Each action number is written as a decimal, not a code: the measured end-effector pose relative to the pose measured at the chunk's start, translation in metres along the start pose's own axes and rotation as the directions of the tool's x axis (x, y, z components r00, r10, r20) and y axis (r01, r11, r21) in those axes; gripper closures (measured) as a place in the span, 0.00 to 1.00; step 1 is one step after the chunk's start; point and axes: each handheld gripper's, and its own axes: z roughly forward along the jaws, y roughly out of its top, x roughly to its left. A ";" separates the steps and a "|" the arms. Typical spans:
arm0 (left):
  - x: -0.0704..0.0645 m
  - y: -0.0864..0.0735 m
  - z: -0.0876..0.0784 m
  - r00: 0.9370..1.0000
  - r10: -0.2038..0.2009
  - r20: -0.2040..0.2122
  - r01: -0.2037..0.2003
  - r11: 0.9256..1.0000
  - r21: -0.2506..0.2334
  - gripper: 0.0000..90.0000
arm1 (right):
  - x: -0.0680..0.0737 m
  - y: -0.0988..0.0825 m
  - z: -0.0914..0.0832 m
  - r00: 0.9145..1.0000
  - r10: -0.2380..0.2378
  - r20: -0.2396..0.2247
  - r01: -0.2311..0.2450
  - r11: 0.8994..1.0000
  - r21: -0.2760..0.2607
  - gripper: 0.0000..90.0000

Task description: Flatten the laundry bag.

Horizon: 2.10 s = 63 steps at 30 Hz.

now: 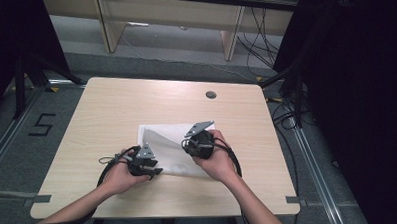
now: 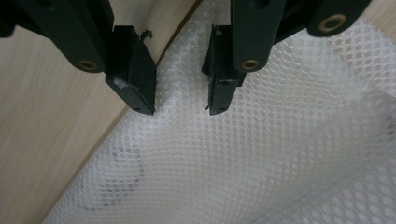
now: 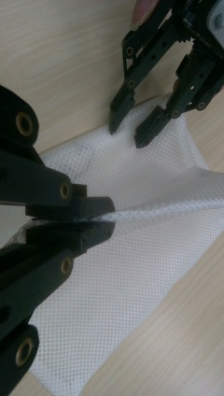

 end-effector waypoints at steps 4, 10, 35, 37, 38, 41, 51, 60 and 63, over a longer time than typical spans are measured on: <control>0.000 0.000 0.000 1.000 0.001 -0.004 -0.001 1.000 0.003 0.68 | 0.008 -0.004 -0.001 1.000 0.023 0.011 -0.023 1.000 0.002 0.98; 0.000 0.000 0.000 1.000 0.001 -0.004 -0.001 1.000 0.003 0.68 | 0.016 -0.007 -0.004 1.000 0.019 -0.007 -0.019 1.000 0.005 0.98; -0.017 0.010 0.008 0.998 0.047 0.030 -0.047 0.999 0.015 0.95 | 0.020 -0.007 -0.006 0.999 -0.026 -0.026 0.026 1.000 -0.013 0.98; -0.016 0.011 0.009 0.999 0.034 0.023 -0.034 0.999 0.010 0.94 | 0.022 -0.006 -0.007 0.998 -0.037 -0.045 0.036 0.999 -0.011 0.98; -0.017 0.011 0.011 1.000 -0.006 0.014 0.006 1.000 -0.009 0.93 | 0.023 -0.006 -0.008 0.999 -0.028 -0.041 0.028 1.000 -0.013 0.98; -0.014 0.011 0.012 1.000 0.012 0.014 -0.012 1.000 0.002 0.92 | 0.027 -0.006 -0.010 0.998 -0.010 -0.055 0.009 1.000 -0.014 0.98; -0.004 0.002 -0.051 0.998 -0.056 0.006 0.056 0.993 -0.100 0.88 | 0.035 -0.012 -0.015 0.995 0.001 -0.095 -0.003 1.000 -0.017 0.98; 0.019 -0.039 -0.100 0.978 -0.192 -0.079 0.176 0.968 -0.181 0.86 | 0.045 -0.020 -0.012 0.991 -0.043 -0.123 0.044 0.999 -0.001 0.98; 0.027 -0.050 -0.104 0.973 -0.210 -0.092 0.195 0.970 -0.148 0.85 | 0.050 -0.021 -0.015 0.987 -0.048 -0.151 0.050 0.999 0.006 0.99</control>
